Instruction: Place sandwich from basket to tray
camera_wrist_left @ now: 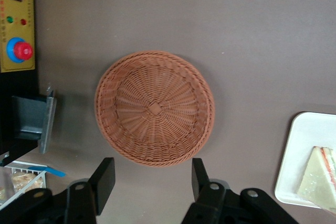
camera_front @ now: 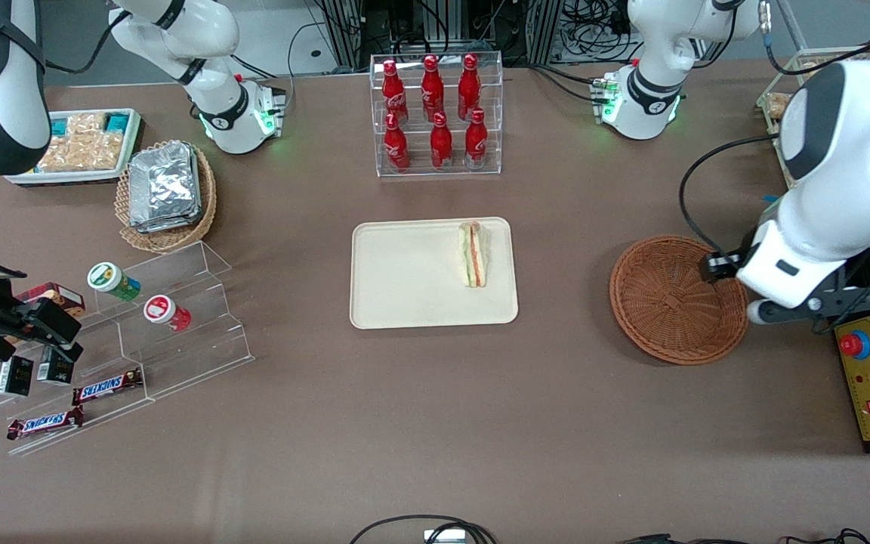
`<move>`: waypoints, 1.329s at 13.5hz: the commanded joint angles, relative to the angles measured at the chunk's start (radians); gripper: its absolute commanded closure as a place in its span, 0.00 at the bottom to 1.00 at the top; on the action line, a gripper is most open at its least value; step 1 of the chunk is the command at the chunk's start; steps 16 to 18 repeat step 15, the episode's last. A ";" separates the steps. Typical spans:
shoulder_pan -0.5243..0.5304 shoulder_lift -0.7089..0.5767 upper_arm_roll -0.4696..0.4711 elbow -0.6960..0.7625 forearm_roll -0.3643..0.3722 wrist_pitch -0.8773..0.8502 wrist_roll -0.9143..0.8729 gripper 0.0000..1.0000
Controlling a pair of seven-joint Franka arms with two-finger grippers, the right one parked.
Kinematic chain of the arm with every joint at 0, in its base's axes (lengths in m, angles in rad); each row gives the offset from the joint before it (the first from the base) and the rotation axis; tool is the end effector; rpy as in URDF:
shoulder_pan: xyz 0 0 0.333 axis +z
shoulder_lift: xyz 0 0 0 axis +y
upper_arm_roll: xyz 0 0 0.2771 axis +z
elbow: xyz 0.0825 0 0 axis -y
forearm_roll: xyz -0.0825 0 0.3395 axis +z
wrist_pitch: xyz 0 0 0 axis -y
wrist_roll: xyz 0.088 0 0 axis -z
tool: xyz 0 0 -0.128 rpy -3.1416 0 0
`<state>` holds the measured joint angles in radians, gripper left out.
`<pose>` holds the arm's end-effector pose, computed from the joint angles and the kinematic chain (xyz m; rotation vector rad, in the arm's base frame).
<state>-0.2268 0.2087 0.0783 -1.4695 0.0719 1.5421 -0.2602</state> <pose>0.5490 -0.0763 0.4947 -3.0184 -0.1636 0.1737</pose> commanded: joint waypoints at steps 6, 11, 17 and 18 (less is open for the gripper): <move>0.239 -0.144 -0.135 -0.089 -0.055 -0.005 0.242 0.20; 0.296 -0.216 -0.193 -0.104 -0.057 -0.043 0.245 0.08; 0.294 -0.212 -0.202 -0.097 -0.055 -0.065 0.246 0.08; 0.294 -0.212 -0.202 -0.097 -0.055 -0.065 0.246 0.08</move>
